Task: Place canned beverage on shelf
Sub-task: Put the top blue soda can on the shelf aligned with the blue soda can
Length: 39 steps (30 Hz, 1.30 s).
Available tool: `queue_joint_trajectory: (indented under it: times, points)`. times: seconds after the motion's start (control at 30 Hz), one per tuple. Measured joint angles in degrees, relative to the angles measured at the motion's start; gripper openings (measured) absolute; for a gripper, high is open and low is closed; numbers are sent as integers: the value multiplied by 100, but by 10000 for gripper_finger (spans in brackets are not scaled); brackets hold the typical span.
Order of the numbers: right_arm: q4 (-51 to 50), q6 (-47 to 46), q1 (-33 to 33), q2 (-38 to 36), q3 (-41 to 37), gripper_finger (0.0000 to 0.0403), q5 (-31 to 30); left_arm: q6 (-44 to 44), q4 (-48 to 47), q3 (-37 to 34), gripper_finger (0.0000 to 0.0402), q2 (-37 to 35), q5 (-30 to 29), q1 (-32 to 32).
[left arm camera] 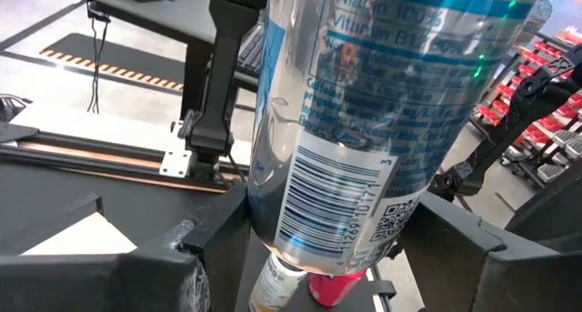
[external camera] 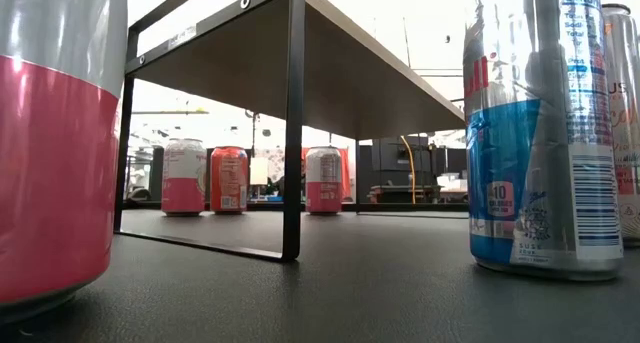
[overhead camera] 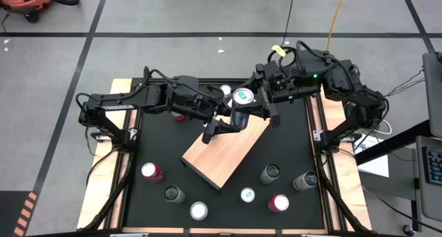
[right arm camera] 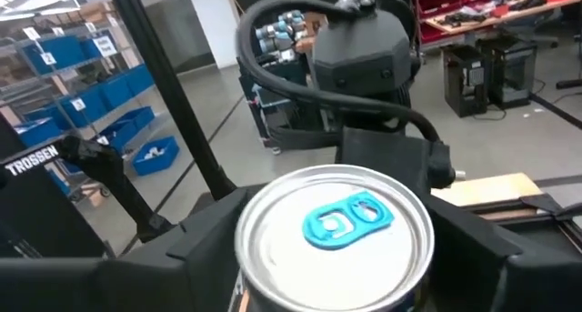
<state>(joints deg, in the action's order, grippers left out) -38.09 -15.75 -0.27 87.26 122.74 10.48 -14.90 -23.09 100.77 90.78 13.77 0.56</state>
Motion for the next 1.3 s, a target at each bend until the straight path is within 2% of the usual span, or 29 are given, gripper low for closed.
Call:
queue_joint_trajectory:
  times: [0.13, 0.37, 0.5, 0.7, 1.03, 1.3]
  points:
    - [0, -65, 0, -13, 0, 256, -3, 2, 19, 0, 242, 0, -1, 0]
    - [-159, 114, 4, -79, 0, 296, 2, 4, 26, 0, 242, 0, -5, -22]
    - [-210, 170, 4, -91, 0, 301, 4, -80, 30, 0, 242, 0, -9, -22]
    - [-304, 194, 4, -92, 0, 277, 6, -87, 31, 0, 242, 0, -32, -22]
    - [-297, 195, 4, -92, 0, 211, 0, -121, 33, 0, 242, 0, -27, -22]
    - [-297, 177, 4, -97, 0, 214, 4, -132, 33, 0, 242, 0, -83, -22]
